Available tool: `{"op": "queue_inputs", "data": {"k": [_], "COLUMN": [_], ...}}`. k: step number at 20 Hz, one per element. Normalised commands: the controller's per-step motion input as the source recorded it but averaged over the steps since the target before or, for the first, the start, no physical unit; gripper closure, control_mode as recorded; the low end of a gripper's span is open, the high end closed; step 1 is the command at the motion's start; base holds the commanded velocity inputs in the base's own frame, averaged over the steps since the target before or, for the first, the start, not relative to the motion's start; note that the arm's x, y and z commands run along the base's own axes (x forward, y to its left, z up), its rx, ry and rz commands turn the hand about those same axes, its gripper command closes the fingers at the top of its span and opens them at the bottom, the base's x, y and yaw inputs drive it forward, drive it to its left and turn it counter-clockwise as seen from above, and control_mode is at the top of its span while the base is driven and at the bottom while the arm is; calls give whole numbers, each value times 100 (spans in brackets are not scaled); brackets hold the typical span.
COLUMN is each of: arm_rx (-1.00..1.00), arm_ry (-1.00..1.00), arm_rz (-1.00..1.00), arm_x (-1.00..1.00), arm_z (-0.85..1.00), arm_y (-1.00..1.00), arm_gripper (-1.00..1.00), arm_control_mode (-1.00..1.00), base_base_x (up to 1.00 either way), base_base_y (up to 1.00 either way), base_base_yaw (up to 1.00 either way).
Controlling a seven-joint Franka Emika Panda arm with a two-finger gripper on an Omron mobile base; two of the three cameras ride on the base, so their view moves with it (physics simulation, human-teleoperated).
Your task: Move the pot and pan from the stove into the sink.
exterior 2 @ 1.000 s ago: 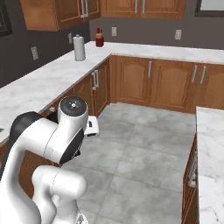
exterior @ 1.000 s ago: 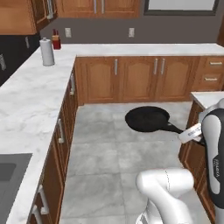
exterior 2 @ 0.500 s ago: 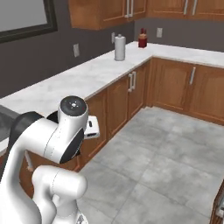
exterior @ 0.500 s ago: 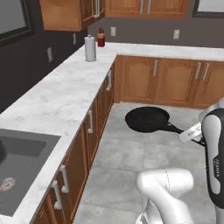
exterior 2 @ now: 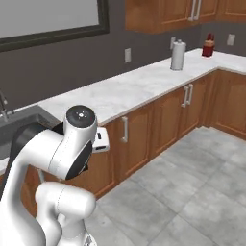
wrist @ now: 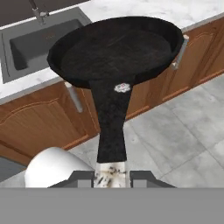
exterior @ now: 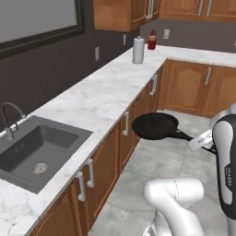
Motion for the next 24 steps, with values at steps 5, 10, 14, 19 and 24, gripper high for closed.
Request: {"op": "queue_inputs", "data": {"k": [5, 10, 14, 19, 24], "arm_rx": [0, 0, 0, 0, 0], "arm_ry": [0, 0, 0, 0, 0], "arm_rz": [0, 0, 0, 0, 0], "arm_x": [0, 0, 0, 0, 0], "arm_z": [0, 0, 0, 0, 0], "arm_y": [0, 0, 0, 0, 0], "arm_gripper": [100, 100, 100, 100, 100], "arm_control_mode": [100, 100, 100, 100, 100], "base_base_x": [12, 7, 18, 5, 0], "base_base_y": [0, 0, 0, 2, 0], "base_base_yaw": [40, 42, 36, 40, 46]}}
